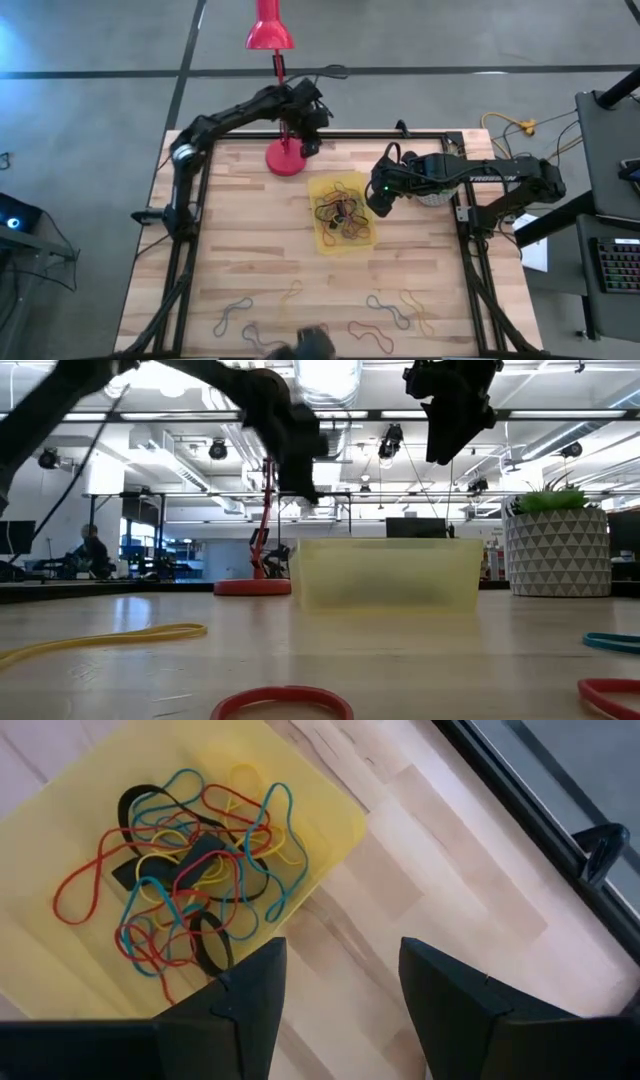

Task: Pick and place rubber bands into bin
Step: Put the blue rubber band into the yellow bin, then put the yellow rubber band into the yellow bin

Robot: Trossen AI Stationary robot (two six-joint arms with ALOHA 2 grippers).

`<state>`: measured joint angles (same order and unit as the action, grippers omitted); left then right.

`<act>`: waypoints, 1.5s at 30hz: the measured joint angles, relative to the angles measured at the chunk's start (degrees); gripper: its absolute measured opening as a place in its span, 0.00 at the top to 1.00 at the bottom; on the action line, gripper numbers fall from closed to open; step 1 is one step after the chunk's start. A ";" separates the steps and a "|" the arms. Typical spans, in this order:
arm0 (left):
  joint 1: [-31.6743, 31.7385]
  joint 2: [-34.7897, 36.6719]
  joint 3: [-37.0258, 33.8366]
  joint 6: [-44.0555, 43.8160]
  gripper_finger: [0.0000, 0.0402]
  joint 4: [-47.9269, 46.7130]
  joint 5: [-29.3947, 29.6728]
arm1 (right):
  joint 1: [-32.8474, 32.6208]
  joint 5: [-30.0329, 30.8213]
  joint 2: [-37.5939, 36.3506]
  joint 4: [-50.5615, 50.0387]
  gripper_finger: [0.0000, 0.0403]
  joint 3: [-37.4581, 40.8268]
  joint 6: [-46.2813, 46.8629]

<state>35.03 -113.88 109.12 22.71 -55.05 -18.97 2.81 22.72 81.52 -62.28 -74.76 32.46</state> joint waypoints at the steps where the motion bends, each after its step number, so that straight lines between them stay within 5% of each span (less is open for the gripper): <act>1: -1.59 1.74 -0.09 -1.07 1.00 -0.58 -1.49 | 0.00 0.01 0.00 -0.02 0.55 0.00 -0.49; 5: -10.30 7.69 -0.75 -2.57 1.00 -1.70 -2.20 | -0.01 0.18 -0.01 -0.02 0.55 0.00 -3.08; 12: -21.39 7.09 -5.31 -8.43 1.00 1.08 17.19 | -0.03 0.90 -0.85 -0.20 0.55 0.00 -7.27; 24: -24.42 4.85 -13.64 -21.98 0.75 15.21 15.98 | -4.94 -0.31 -5.58 -11.08 0.55 0.30 -3.94; 30: -27.21 7.69 -13.68 -22.50 0.58 9.62 15.21 | -15.33 -2.64 -9.50 -11.87 0.55 3.58 -4.78; 35: -33.55 10.59 -13.70 -22.55 0.56 5.43 14.78 | -26.16 -4.00 -14.09 -12.39 0.55 11.63 -6.07; 40: -40.66 11.67 -14.18 -25.40 0.56 0.37 16.38 | -35.31 -12.61 -20.54 -7.28 0.55 22.46 12.52; 45: -45.64 13.30 -18.28 -25.39 0.56 -1.78 19.38 | -46.64 -12.45 -21.17 21.16 0.55 31.44 37.71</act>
<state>-10.61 -100.58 90.84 -2.68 -56.82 0.41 -43.83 10.27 60.35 -41.12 -43.32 70.17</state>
